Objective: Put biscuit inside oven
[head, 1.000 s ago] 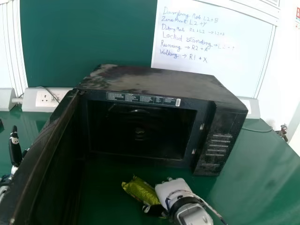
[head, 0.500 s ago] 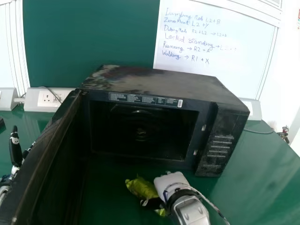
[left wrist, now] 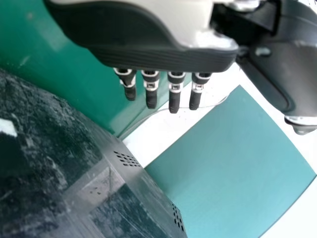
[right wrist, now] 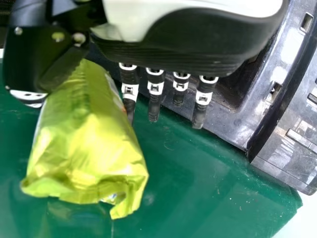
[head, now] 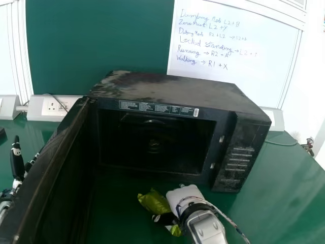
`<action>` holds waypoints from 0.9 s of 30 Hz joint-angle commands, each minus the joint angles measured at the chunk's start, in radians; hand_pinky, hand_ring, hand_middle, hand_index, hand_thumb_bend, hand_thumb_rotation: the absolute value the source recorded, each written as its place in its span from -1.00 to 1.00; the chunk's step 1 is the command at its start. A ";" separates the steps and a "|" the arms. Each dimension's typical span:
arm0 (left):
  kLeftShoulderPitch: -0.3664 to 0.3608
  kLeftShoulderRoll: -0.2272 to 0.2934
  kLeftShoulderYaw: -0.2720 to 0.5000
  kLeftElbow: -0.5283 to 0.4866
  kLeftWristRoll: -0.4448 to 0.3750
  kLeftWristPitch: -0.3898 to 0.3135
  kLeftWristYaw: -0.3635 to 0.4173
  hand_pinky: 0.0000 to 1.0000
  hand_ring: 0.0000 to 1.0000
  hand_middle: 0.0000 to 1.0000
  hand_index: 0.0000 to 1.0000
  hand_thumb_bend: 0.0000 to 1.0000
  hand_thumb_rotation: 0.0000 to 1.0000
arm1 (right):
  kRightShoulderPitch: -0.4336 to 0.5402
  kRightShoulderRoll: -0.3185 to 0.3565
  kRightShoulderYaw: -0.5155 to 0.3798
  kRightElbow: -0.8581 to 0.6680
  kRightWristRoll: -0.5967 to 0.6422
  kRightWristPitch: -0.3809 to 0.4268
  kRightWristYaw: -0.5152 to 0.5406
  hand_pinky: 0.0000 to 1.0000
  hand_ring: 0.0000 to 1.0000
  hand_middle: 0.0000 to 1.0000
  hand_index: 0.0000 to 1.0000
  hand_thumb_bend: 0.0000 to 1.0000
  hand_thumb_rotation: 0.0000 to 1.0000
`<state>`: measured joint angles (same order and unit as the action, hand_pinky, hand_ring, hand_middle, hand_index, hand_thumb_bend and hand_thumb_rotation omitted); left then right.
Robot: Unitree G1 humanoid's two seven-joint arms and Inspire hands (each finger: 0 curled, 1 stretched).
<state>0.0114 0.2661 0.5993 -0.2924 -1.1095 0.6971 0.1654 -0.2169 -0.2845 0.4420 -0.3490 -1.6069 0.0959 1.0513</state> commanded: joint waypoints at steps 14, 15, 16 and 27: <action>-0.014 0.001 -0.007 -0.006 -0.014 -0.004 0.020 0.34 0.48 0.53 0.47 0.23 -1.00 | 0.055 -0.052 0.025 0.077 0.040 0.003 0.126 0.46 0.61 0.76 0.65 0.91 -0.54; -0.014 0.000 -0.006 -0.006 -0.016 -0.004 0.020 0.34 0.48 0.53 0.47 0.22 -1.00 | 0.058 -0.054 0.026 0.075 0.042 0.004 0.119 0.41 0.58 0.74 0.68 0.87 -0.54; -0.014 0.000 -0.007 -0.005 -0.015 -0.005 0.019 0.35 0.48 0.54 0.48 0.22 -1.00 | 0.060 -0.057 0.027 0.074 0.044 0.003 0.114 0.39 0.58 0.73 0.70 0.81 -0.55; -0.012 0.003 -0.008 -0.005 -0.014 -0.001 0.016 0.33 0.47 0.52 0.46 0.21 -1.00 | 0.052 -0.062 0.062 0.101 0.043 -0.005 0.140 -0.04 0.12 0.32 0.55 0.70 -0.60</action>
<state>0.0113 0.2667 0.5993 -0.2950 -1.1123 0.6972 0.1812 -0.2298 -0.3172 0.4694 -0.3429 -1.5838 0.1147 1.0901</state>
